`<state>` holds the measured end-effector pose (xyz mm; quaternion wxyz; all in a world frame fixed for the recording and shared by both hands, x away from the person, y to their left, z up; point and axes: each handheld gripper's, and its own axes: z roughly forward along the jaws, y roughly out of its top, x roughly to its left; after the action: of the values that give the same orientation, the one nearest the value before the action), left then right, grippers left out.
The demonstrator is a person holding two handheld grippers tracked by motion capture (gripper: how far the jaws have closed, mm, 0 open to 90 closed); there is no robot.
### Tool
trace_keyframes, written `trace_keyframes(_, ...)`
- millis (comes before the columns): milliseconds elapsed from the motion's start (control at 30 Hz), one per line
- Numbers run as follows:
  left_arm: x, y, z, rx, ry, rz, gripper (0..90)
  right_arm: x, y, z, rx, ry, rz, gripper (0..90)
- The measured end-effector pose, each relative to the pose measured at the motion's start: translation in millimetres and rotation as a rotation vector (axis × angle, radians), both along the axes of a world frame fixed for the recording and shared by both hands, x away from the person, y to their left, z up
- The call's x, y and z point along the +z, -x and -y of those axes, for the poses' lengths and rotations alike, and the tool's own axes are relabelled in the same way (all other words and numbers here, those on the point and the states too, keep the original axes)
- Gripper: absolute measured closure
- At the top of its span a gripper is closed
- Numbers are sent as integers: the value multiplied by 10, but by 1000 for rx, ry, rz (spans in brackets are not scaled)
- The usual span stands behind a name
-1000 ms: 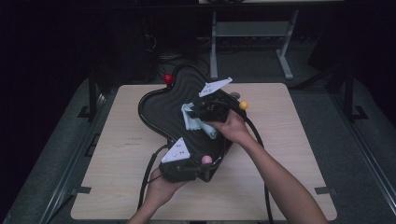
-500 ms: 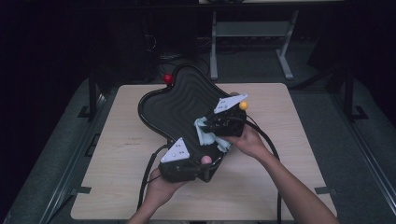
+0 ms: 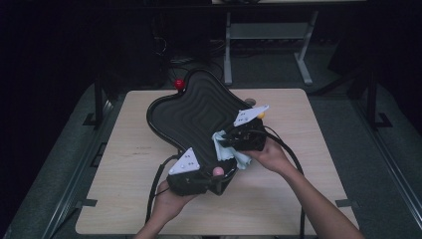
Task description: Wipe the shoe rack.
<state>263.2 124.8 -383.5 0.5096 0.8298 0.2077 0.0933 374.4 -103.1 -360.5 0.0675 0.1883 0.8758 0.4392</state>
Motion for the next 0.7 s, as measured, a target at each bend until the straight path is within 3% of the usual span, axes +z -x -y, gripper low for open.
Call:
trace_keyframes(33, 1, 2, 2, 3, -1, 0, 600, 3, -33, 17, 1, -8, -18, 767)
trace_keyframes(200, 2, 8, -3, 4, -3, 5, 600, -25, -212, 201, -102, -27, -39, 767)
trace_keyframes(367, 1, 14, -19, 2, 3, -3, 600, -36, -80, 126, -61, -28, -25, 765)
trace_keyframes(433, 2, 13, -19, 2, 3, -3, 600, -30, -101, 136, -55, -25, -31, 766)
trace_keyframes(600, 5, 16, -23, 4, -4, 2, 600, -50, -291, 328, -156, -25, -46, 766)
trace_keyframes(700, 3, 25, -45, 4, 0, 1, 600, -52, -222, 283, -123, -22, -48, 765)
